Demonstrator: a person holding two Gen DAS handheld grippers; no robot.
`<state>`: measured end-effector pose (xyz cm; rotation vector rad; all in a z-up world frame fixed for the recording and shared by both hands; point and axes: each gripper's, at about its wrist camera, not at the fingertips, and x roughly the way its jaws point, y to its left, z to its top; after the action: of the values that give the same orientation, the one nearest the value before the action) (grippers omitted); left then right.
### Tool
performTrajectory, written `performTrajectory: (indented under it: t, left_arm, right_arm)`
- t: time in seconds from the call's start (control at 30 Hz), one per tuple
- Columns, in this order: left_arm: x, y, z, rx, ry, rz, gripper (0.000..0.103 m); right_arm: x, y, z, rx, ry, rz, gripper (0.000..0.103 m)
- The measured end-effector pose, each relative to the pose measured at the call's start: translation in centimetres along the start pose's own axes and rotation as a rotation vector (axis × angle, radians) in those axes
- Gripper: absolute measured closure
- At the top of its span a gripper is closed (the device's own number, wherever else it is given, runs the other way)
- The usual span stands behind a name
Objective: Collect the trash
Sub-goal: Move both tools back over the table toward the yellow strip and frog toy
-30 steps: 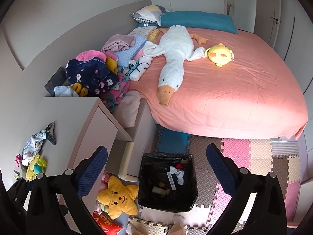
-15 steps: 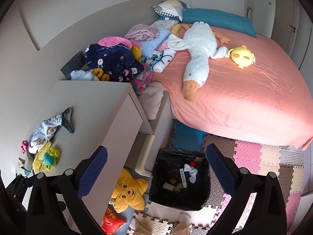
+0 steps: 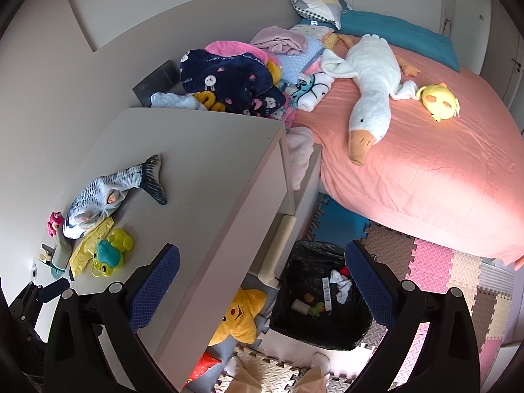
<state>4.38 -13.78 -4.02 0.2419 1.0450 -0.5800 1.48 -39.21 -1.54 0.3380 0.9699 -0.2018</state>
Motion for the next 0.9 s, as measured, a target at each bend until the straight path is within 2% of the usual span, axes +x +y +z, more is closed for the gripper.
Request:
performTrajectory:
  t: [0.23,0.4,0.5,0.67,0.9]
  left_arm:
    - [-0.1,3.5,-0.5,-0.008,-0.03,0.072,0.006]
    - [0.8,5.7,-0.4,-0.014,-0.016,0.09,0.008]
    - [1.5,6.7,-0.2,-0.022,-0.005,0.087,0.012]
    - [2.9,7.9,0.0,-0.021,0.021,0.096,0.027]
    - [3.9,9.0,0.8,-0.014,0.026,0.101,0.028]
  right_arm:
    - [0.5,2.6,0.0,-0.039,0.021,0.011,0.003]
    - [1.0,3.9,0.2,-0.039,0.024,0.015,0.003]
    - [1.2,4.4,0.2,-0.041,0.029,0.026,0.003]
    - [1.4,5.2,0.4,-0.052,0.031,0.028,0.003]
    - [1.9,6.0,0.7,-0.064,0.049,0.037,0.003]
